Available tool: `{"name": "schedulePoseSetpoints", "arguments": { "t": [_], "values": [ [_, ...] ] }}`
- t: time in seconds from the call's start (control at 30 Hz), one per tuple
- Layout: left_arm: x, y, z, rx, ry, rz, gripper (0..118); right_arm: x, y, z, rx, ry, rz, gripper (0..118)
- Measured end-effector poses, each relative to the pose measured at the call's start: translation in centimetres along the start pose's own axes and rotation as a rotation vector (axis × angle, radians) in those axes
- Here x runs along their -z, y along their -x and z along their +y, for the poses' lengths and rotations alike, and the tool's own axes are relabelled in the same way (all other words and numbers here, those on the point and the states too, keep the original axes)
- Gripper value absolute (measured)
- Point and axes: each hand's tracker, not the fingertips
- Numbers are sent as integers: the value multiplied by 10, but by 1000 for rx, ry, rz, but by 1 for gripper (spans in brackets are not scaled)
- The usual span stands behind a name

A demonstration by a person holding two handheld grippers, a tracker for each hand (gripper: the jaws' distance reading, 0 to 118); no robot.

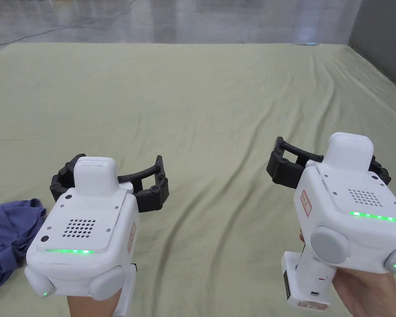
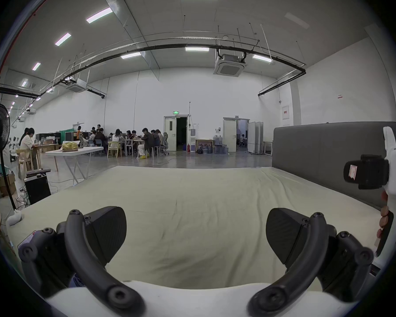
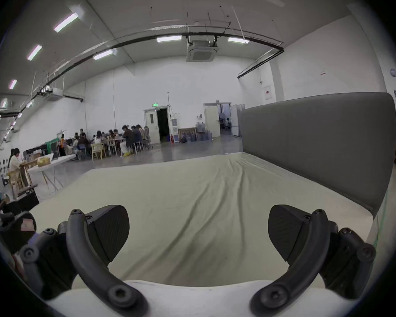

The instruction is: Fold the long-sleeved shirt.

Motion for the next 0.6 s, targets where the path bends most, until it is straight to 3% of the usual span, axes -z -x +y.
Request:
{"name": "schedulePoseSetpoints", "arguments": {
  "t": [0.13, 0.23, 0.37, 0.6],
  "values": [
    [0, 0, -1, 7, 0, 1, 118, 6, -5, -6, -33, 38, 124, 118],
    [-1, 0, -1, 5, -1, 3, 118, 2, -13, -11, 47, -9, 179, 118],
    [-2, 2, 0, 3, -3, 7, 118, 1, -11, -13, 15, -27, 100, 118],
    [-2, 2, 0, -4, -2, 8, 118, -2, -13, -10, 1, -21, 148, 118]
  ]
}}
